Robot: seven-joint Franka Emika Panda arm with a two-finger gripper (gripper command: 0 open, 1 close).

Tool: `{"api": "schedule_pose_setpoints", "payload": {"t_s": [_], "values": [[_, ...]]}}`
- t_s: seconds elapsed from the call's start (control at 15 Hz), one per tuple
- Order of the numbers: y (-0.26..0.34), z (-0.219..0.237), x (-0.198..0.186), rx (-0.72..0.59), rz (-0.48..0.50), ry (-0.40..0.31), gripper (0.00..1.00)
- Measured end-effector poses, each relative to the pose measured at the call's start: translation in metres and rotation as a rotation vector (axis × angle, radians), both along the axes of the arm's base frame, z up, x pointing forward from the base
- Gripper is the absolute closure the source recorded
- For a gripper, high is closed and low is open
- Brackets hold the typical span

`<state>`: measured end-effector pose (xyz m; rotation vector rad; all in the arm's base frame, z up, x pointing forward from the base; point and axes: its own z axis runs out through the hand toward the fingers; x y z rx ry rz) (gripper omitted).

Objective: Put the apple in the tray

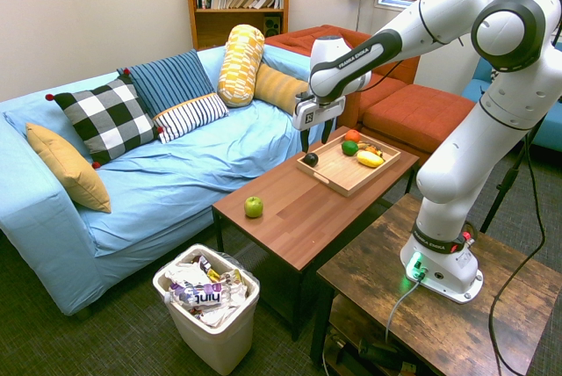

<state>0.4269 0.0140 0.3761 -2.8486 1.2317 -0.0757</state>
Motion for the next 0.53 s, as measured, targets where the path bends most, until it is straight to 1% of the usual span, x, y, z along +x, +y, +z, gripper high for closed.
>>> {"api": "schedule_pose_setpoints", "payload": {"t_s": [0.27, 0.53], "values": [[0.000, -0.005, 0.005, 0.001, -0.001, -0.007, 0.00], [0.007, -0.027, 0.034, 0.010, -0.007, -0.027, 0.00]]}}
